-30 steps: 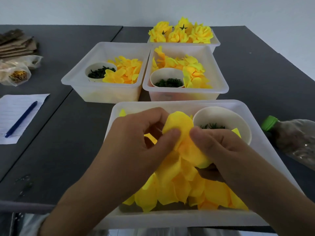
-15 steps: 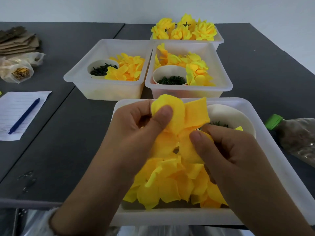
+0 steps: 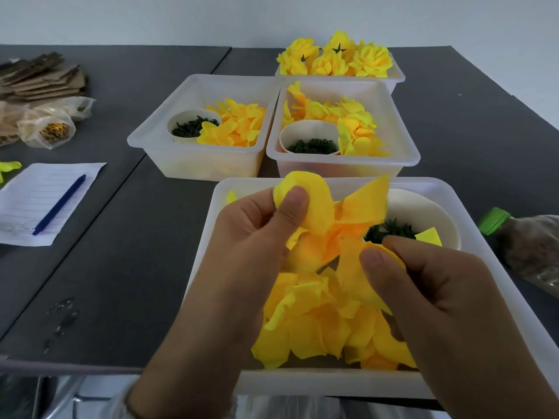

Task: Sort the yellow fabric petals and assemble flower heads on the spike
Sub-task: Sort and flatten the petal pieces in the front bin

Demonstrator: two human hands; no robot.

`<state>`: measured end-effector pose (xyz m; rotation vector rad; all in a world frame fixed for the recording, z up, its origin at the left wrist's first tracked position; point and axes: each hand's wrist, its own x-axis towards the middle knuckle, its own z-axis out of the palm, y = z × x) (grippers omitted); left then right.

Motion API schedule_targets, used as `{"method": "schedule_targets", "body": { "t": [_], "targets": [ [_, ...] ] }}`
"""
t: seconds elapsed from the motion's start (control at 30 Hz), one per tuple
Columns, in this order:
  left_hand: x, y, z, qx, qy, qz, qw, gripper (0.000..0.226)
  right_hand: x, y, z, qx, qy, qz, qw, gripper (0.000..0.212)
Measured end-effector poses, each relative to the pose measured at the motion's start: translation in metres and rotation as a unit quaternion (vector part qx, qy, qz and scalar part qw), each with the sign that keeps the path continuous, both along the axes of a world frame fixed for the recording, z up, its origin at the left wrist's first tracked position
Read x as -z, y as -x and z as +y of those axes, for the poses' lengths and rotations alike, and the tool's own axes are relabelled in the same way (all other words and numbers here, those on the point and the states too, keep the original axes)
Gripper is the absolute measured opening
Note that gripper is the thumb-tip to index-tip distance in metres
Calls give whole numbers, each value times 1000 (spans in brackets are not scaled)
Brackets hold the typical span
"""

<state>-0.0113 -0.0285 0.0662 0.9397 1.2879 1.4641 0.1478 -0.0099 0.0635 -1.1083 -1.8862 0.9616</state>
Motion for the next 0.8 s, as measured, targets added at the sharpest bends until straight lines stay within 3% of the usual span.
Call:
{"method": "schedule_targets", "body": {
  "t": [0.1, 0.17, 0.33, 0.53, 0.67, 0.8],
  "targets": [
    [-1, -11, -4, -49, -38, 112, 992, 43, -1, 3, 2, 33, -38, -60, 997, 45],
    [-1, -14, -3, -67, -62, 143, 985, 41, -1, 6, 2, 47, -54, -84, 994, 39],
    [1, -15, -1, -84, -76, 133, 985, 32, -3, 10, 3, 9, 23, -5, 1000, 25],
    [4, -12, 1, -66, -59, 100, 991, 39, -4, 6, 8, 24, 93, 58, 994, 17],
    [6, -10, 2, -60, -42, 172, 982, 55, 3, 9, 4, 57, 8, 17, 998, 19],
    [6, -11, 0, -63, -54, 235, 969, 54, 6, 11, 5, 49, -115, -21, 992, 20]
  ]
}}
